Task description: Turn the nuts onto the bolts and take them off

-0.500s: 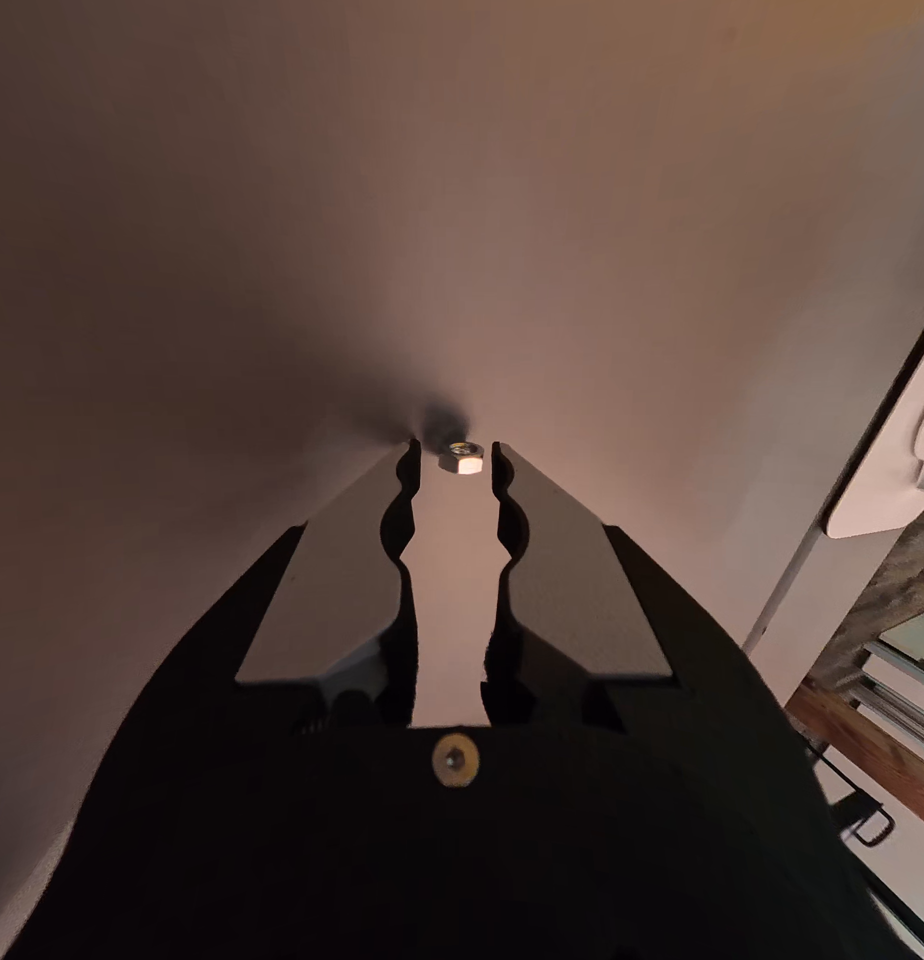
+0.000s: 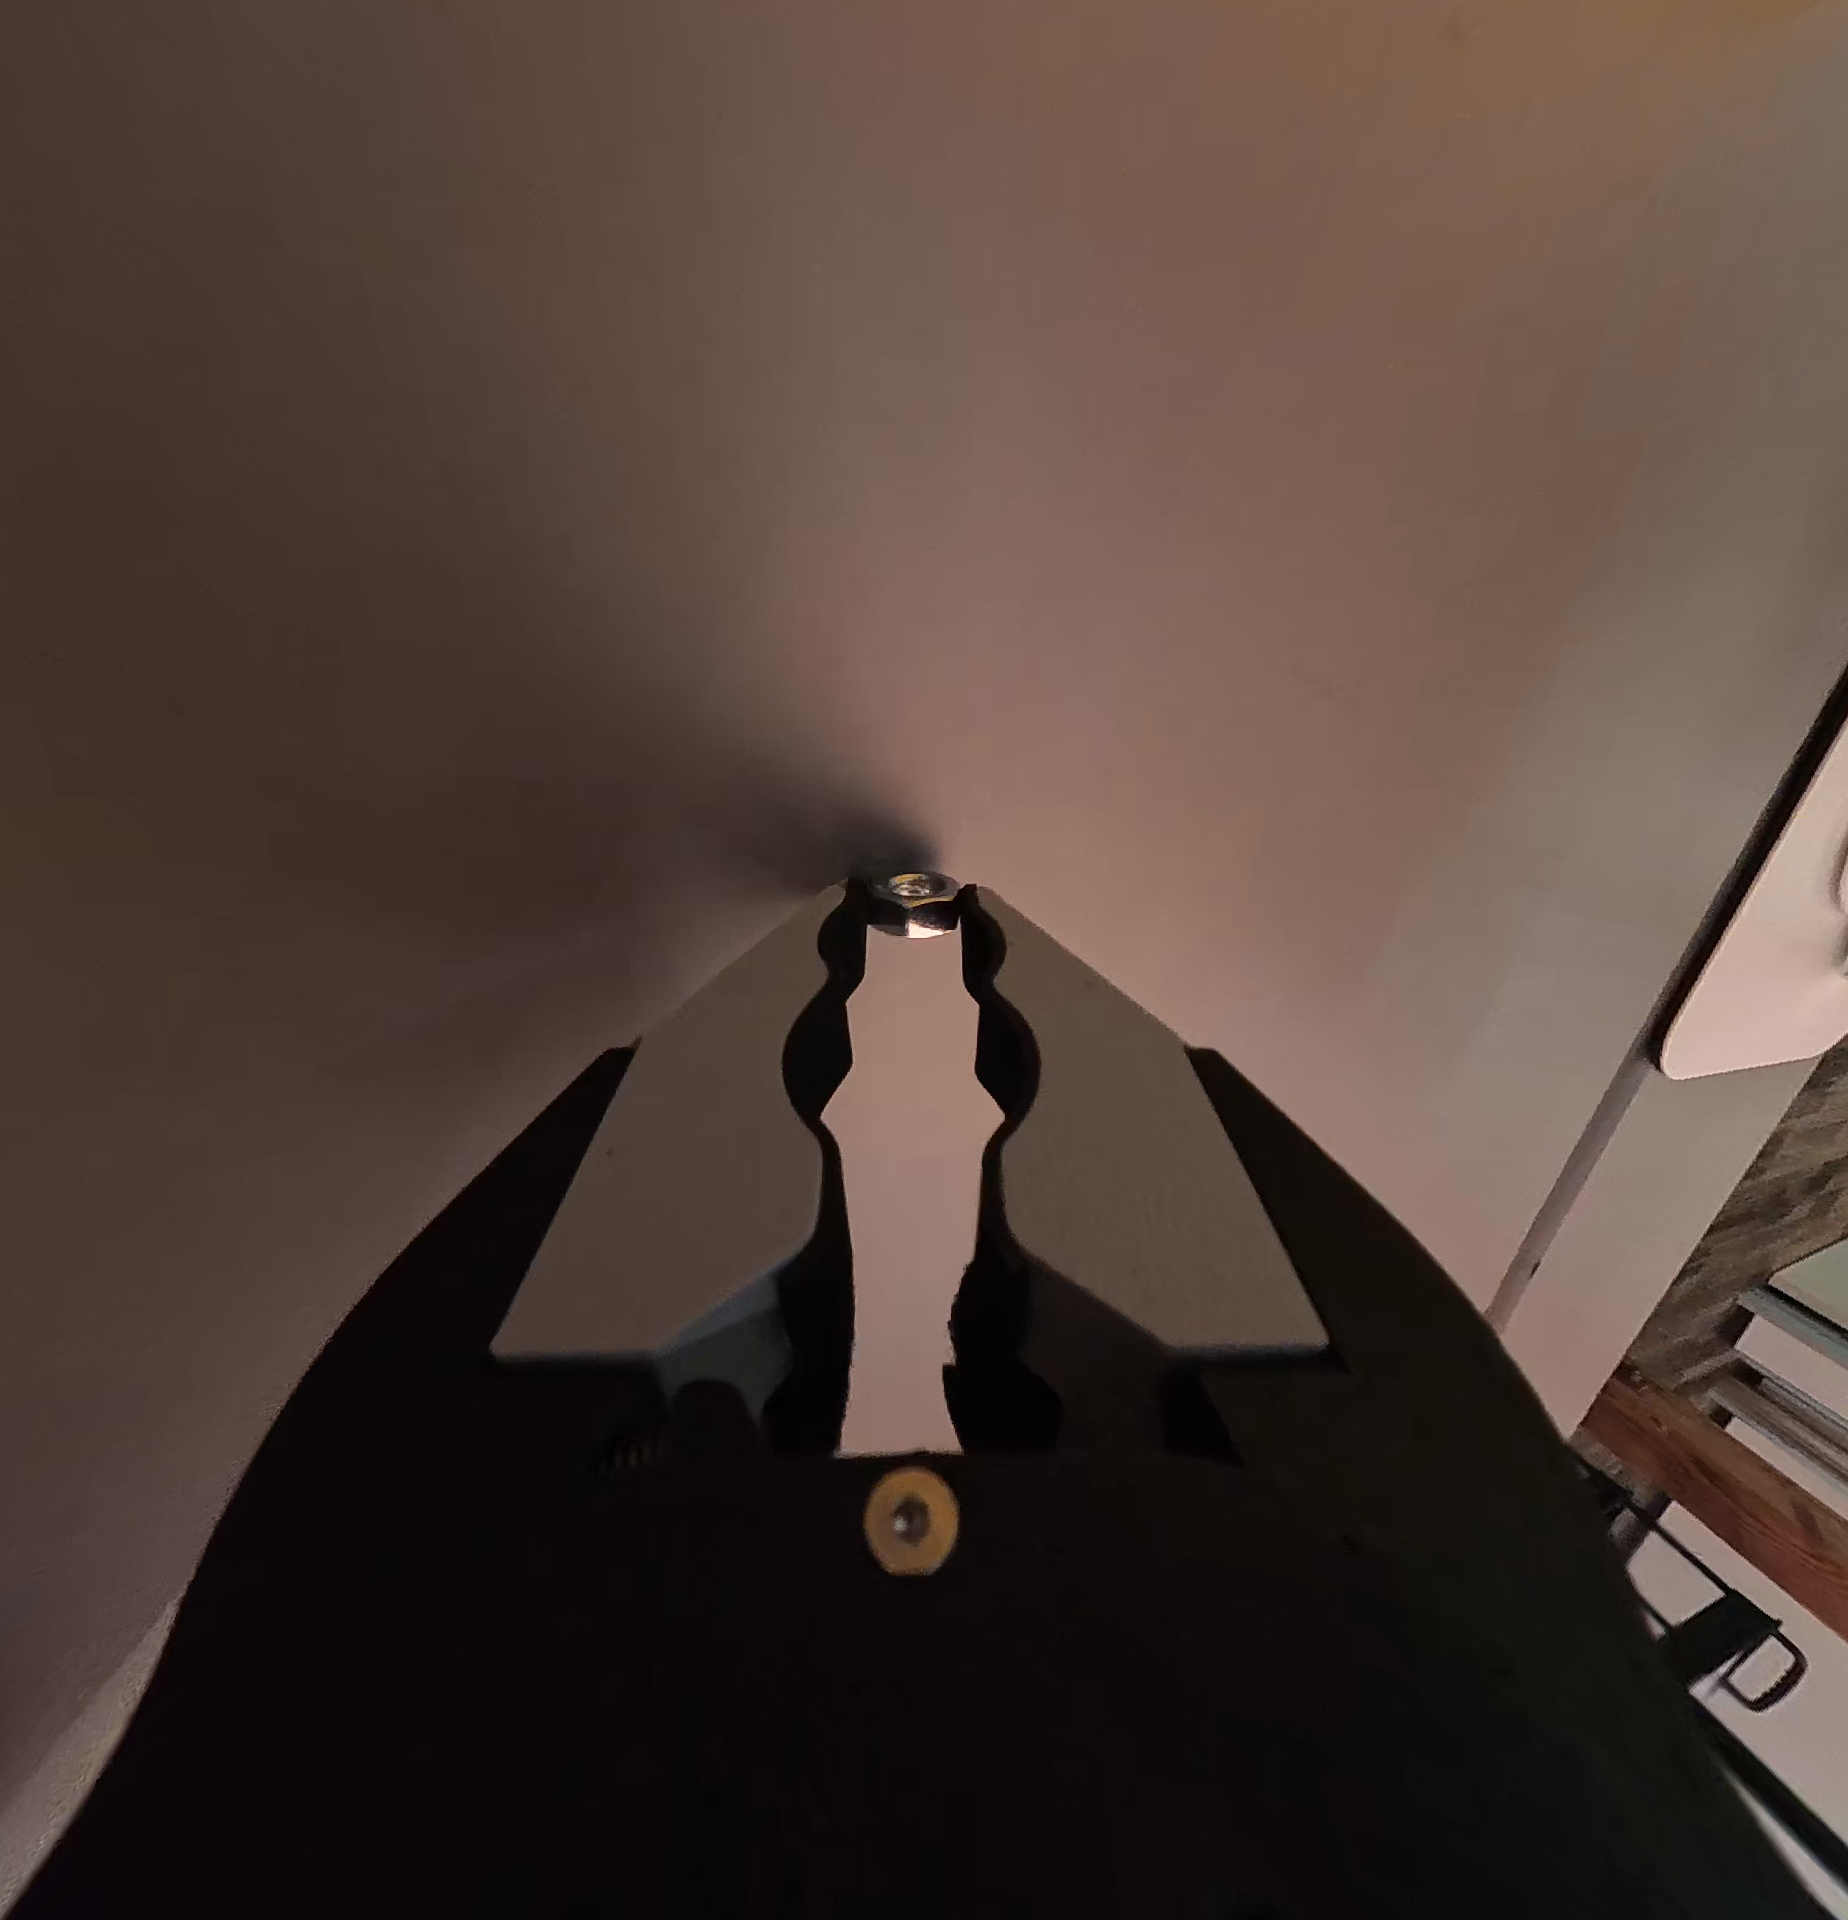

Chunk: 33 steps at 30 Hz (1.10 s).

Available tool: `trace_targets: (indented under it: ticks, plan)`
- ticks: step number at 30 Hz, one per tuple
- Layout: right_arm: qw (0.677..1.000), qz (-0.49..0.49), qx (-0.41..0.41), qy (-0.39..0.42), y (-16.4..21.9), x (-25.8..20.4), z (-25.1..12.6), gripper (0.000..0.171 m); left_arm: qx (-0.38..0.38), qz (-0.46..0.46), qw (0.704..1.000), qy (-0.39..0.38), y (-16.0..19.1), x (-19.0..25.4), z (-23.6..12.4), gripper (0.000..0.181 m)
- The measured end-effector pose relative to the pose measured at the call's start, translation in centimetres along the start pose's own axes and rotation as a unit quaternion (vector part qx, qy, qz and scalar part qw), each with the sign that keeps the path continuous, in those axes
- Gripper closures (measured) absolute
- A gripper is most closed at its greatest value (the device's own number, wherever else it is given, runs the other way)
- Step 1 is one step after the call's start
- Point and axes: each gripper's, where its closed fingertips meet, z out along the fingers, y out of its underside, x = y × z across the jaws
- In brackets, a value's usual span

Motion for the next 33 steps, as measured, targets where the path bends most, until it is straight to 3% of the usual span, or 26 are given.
trace_targets:
  ticks: [5, 9, 11, 13, 16, 19, 27, 33]
  plan:
    - [0.999, -0.015, 0.043, 0.005, -0.3, 0.6, -1.6, 0.154, -0.003, -0.017, 1.0, -0.002, 0.3, -0.4, 0.0, 0.174]
    - [0.971, -0.01, 0.237, -0.012, -3.3, 1.0, -8.5, 0.155, -0.006, -0.038, 0.999, 0.008, 0.8, -0.5, 0.2, 0.174]
    - [0.929, -0.001, 0.369, -0.014, -4.8, 1.5, -13.6, 0.154, -0.012, -0.034, 0.999, 0.012, 1.2, -0.3, 0.5, 0.174]
    - [0.864, 0.038, 0.502, -0.014, -5.7, 2.8, -18.9, 0.154, -0.016, -0.026, 0.999, 0.017, 1.6, 0.1, 0.8, 0.174]
    - [0.766, 0.144, 0.626, -0.026, -4.9, 6.1, -23.4, 0.155, -0.023, -0.026, 0.999, 0.034, 2.4, 1.2, 1.4, 0.174]
    - [0.732, 0.21, 0.646, -0.062, -4.1, 7.7, -22.9, 0.155, -0.031, -0.017, 0.998, 0.061, 2.9, 2.8, 1.9, 0.174]
    - [0.748, 0.191, 0.622, -0.13, -4.7, 6.4, -19.5, 0.155, -0.027, -0.004, 0.992, 0.123, 2.9, 5.7, 2.1, 0.174]
    - [0.73, 0.16, 0.639, -0.182, -4.0, 5.2, -20.3, 0.155, -0.01, -0.013, 0.986, 0.164, 2.0, 7.0, 1.7, 0.174]
